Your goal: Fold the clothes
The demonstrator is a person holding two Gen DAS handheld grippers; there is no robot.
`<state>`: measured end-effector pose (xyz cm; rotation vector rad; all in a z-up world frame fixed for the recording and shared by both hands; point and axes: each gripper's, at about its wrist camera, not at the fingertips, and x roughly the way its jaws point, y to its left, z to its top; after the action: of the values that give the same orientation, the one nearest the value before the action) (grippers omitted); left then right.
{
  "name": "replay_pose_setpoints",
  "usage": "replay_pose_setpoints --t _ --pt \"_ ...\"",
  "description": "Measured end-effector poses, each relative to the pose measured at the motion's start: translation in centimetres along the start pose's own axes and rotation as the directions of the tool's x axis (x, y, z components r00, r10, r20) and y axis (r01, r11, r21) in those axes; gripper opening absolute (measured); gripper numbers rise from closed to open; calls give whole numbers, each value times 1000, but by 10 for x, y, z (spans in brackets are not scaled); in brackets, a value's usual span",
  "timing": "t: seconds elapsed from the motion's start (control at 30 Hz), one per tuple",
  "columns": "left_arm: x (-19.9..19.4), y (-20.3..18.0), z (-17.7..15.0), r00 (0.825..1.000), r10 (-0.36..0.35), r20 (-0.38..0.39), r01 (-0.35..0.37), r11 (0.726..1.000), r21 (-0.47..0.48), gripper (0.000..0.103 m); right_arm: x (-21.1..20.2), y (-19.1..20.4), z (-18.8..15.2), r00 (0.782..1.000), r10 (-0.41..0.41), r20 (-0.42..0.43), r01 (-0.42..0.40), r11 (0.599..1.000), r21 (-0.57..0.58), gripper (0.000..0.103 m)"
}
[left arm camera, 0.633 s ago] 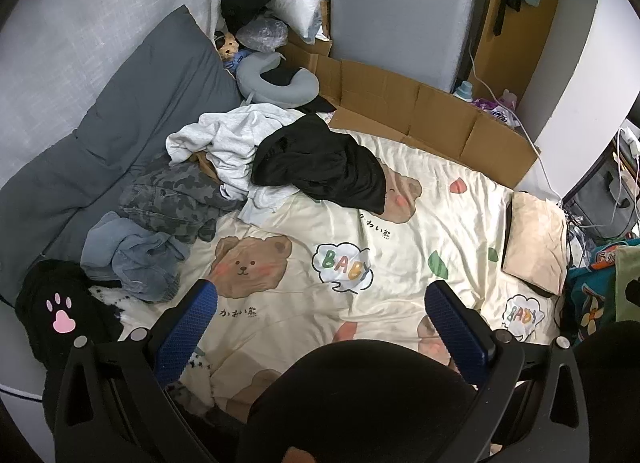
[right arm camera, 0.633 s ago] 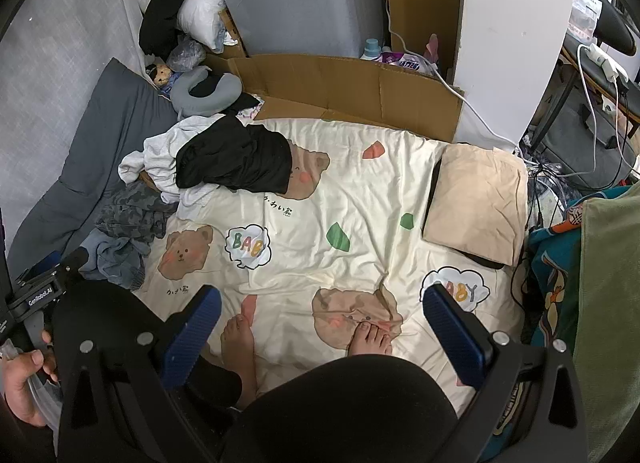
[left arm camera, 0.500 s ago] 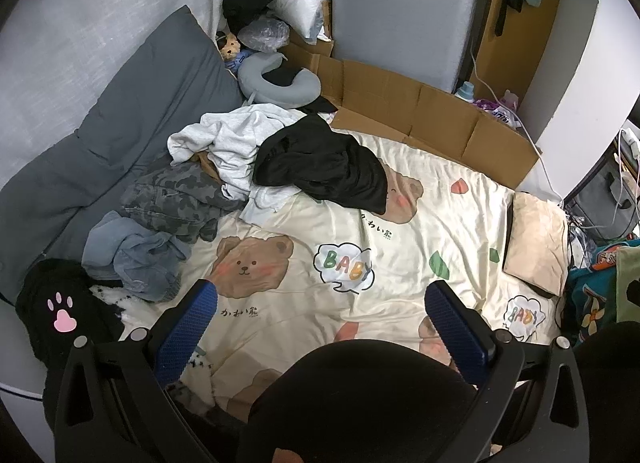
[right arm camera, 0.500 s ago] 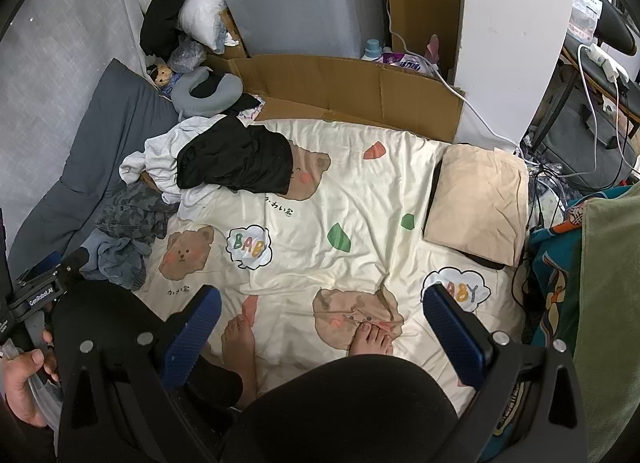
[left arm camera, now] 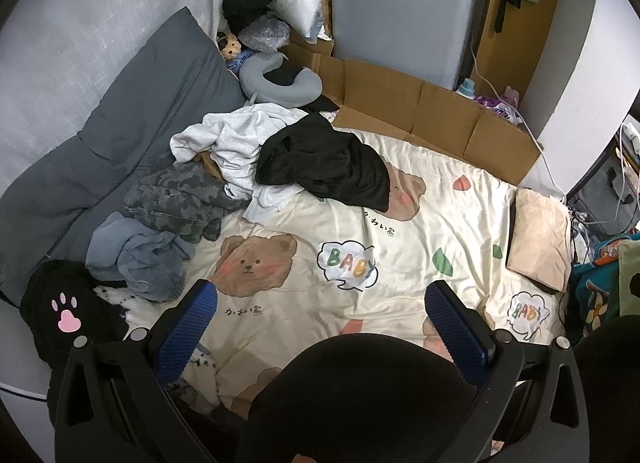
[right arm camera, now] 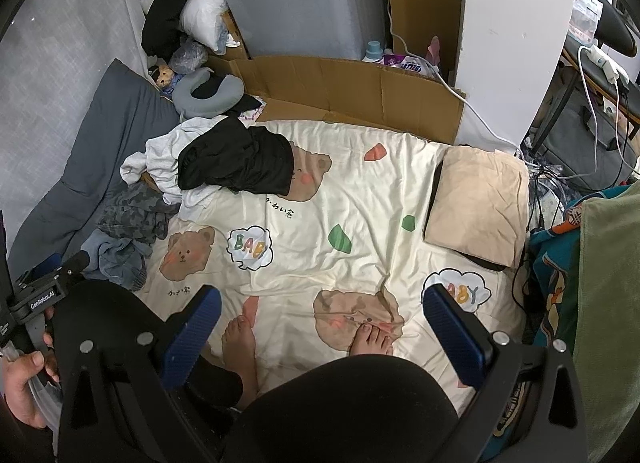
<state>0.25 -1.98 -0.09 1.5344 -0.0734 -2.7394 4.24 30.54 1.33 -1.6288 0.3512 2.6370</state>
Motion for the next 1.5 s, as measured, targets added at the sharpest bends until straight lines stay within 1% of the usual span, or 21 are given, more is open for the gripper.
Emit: replay_pose_setpoints --t 0.37,0.67,0.9,1.03,1.3,1.43,1.5 --pt "-2 -1 0 1000 29 8 -29 1000 -4 103 -3 -4 0 1000 11 13 -11 1000 6 102" --pt "-5 -6 -3 999 33 18 -33 999 -3 103 -5 -6 -3 1000 7 27 -7 1000 10 102" --pt "-6 -7 -3 999 43 23 -43 999 -7 103 -7 -8 -2 999 2 47 -4 999 33 102" --pt "-4 -7 -2 999 42 11 -42 999 -9 103 -7 -10 -1 999 7 46 -9 999 41 102" --pt "-7 -11 -4 998 67 11 -67 998 0 103 -7 -12 -3 999 14 51 -17 999 49 102" --pt "-11 -10 -5 999 52 -2 -52 999 -3 103 -6 -12 -1 998 26 51 -29 998 54 102" --pt "-13 -10 -4 999 49 -10 -49 999 -4 103 -7 -12 -7 998 26 54 -28 998 47 102"
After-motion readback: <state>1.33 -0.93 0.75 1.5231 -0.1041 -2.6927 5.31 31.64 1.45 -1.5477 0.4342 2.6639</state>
